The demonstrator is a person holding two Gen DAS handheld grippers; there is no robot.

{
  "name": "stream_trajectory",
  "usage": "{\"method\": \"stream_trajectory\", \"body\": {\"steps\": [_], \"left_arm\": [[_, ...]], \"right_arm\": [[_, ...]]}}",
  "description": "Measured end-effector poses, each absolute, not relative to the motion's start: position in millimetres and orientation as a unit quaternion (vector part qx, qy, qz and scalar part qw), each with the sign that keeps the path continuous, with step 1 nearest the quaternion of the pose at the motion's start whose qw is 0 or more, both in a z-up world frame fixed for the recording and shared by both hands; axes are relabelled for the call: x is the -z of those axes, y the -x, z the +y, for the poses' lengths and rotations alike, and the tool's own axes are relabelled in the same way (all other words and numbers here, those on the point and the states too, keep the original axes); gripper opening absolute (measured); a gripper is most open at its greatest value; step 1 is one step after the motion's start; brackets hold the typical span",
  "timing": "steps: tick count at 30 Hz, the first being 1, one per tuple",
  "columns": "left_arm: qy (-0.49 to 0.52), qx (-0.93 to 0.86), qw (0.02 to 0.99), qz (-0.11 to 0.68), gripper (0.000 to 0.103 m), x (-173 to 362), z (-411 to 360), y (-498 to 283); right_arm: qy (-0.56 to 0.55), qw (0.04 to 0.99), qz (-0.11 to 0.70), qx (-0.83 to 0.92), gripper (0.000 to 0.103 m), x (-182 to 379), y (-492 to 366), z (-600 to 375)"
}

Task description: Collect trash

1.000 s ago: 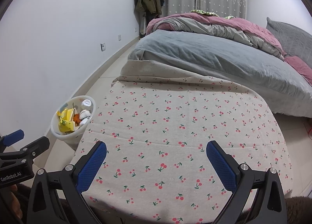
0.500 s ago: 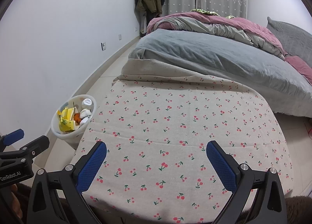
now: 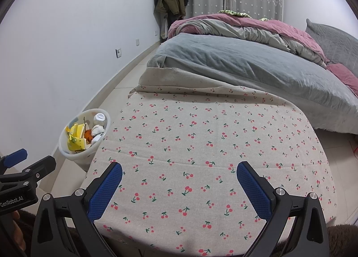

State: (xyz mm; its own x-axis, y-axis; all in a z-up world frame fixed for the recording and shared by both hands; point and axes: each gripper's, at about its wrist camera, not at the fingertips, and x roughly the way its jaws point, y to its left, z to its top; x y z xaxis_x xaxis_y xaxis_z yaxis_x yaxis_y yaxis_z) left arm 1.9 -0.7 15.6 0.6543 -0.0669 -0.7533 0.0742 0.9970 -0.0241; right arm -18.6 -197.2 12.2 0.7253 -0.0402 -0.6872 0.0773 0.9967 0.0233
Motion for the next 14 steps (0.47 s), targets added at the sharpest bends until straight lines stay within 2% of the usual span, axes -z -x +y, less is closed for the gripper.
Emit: {"method": "stream_trajectory", "body": {"steps": [14], "left_arm": [[0.012, 0.046, 0.901, 0.43, 0.102, -14.9, 4.4, -0.6]], "right_arm": [[-0.023, 0.928, 0.371, 0.032, 0.103, -12.8, 18.7, -199.6]]}}
